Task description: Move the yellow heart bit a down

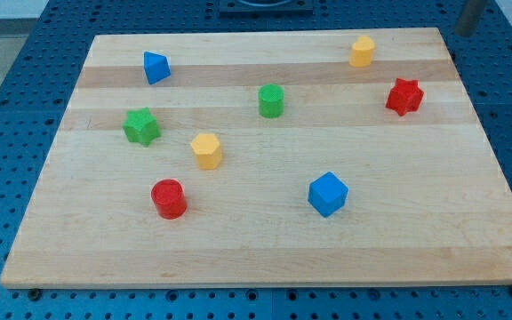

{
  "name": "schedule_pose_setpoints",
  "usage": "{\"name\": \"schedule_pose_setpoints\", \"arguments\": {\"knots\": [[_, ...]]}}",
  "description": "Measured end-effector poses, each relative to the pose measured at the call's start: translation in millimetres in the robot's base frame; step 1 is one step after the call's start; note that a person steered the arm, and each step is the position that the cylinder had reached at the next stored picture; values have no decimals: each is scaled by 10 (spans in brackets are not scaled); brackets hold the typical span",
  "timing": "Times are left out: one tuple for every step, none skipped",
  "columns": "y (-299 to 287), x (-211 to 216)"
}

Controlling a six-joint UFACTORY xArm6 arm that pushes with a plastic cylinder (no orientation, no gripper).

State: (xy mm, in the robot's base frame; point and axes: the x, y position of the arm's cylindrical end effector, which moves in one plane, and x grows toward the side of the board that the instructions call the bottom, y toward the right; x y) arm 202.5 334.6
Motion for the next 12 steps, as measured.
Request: {"name": "schedule_pose_setpoints", "arguments": {"knots": [[-34,0],[-445,1],[-992,28],[-1001,30],[-1101,179],[-1194,252],[-1343,252],[-1701,252],[-1741,259],[-1741,278],[-1742,289],[-1823,291]]}}
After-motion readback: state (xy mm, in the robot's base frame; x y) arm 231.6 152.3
